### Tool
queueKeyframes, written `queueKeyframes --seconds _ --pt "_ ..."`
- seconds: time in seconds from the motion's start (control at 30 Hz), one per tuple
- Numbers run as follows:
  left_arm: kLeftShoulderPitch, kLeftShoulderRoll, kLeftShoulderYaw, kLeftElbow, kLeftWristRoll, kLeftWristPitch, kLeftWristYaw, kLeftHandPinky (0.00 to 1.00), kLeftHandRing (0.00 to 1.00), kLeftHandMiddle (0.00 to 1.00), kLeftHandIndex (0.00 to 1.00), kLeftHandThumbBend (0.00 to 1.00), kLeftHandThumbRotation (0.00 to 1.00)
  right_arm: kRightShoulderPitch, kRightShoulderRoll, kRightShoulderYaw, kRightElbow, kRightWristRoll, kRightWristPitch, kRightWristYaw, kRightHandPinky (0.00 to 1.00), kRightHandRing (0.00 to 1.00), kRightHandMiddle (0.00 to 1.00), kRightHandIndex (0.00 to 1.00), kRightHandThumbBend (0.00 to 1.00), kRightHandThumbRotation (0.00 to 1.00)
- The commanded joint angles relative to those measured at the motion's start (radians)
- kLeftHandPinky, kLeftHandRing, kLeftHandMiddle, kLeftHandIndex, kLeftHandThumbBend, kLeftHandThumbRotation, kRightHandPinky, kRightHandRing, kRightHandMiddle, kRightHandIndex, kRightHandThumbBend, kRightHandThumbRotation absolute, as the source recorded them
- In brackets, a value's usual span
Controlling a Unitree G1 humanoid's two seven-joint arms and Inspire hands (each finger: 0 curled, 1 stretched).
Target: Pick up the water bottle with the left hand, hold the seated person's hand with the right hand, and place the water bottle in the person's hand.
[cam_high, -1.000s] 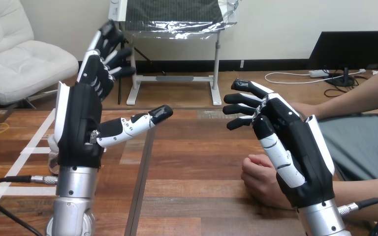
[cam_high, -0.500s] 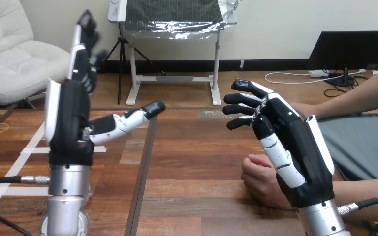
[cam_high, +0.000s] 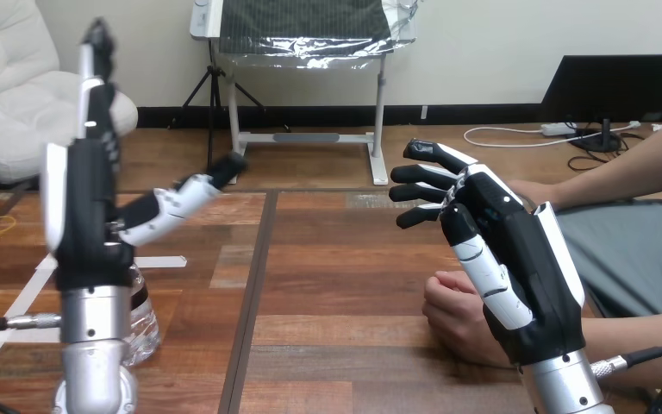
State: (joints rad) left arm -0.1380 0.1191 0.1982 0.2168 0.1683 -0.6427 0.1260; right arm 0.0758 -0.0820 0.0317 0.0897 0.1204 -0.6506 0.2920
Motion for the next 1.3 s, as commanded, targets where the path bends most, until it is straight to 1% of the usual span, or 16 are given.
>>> queueKeyframes --seconds 0.0,0.17,0.33,0.5,0.8,0.9,1.0,1.1,1.27 --pt "-0.043 0.03 0.011 -0.043 0.021 0.021 0.026 1.0 1.0 1.0 1.0 1.0 0.45 -0.023 0.008 0.0 -0.028 0.005 -0.02 -0.008 0.58 0.7 0.74 0.79 0.54 0.74" --pt "-0.046 0.036 0.017 -0.04 -0.002 0.055 0.029 1.0 1.0 1.0 1.0 1.0 0.44 -0.024 0.008 0.0 -0.027 0.007 -0.021 -0.007 0.58 0.7 0.74 0.79 0.53 0.74" --pt "-0.05 0.045 0.021 -0.026 -0.011 0.072 0.036 1.0 1.0 1.0 1.0 1.0 0.43 -0.023 0.008 0.001 -0.028 0.008 -0.019 -0.006 0.58 0.7 0.74 0.79 0.53 0.74" --pt "-0.055 0.055 0.024 -0.01 0.005 0.081 0.056 1.0 1.0 1.0 1.0 1.0 0.43 -0.021 0.007 0.001 -0.033 0.009 -0.019 -0.006 0.58 0.7 0.74 0.79 0.53 0.74" --pt "-0.073 0.071 0.022 0.049 -0.027 0.084 0.041 1.0 1.0 1.0 1.0 1.0 0.4 -0.02 0.006 0.002 -0.036 0.009 -0.013 -0.005 0.58 0.7 0.74 0.79 0.55 0.74" --pt "-0.079 0.076 0.022 0.073 -0.026 0.084 0.042 1.0 1.0 1.0 1.0 1.0 0.39 -0.021 0.005 0.002 -0.034 0.011 -0.016 -0.003 0.58 0.7 0.74 0.79 0.56 0.74" --pt "-0.083 0.083 0.021 0.094 -0.011 0.089 0.053 1.0 1.0 1.0 1.0 1.0 0.38 -0.019 0.004 0.002 -0.036 0.012 -0.017 -0.002 0.58 0.7 0.74 0.79 0.56 0.75" --pt "-0.088 0.088 0.02 0.112 0.004 0.104 0.066 1.0 1.0 1.0 1.0 1.0 0.38 -0.018 0.004 0.002 -0.037 0.012 -0.017 -0.002 0.58 0.7 0.74 0.79 0.56 0.75" --pt "-0.095 0.087 0.016 0.142 0.004 0.129 0.072 1.0 1.0 1.0 1.0 1.0 0.39 -0.018 0.003 0.002 -0.041 0.016 -0.014 0.001 0.58 0.7 0.74 0.79 0.57 0.75"
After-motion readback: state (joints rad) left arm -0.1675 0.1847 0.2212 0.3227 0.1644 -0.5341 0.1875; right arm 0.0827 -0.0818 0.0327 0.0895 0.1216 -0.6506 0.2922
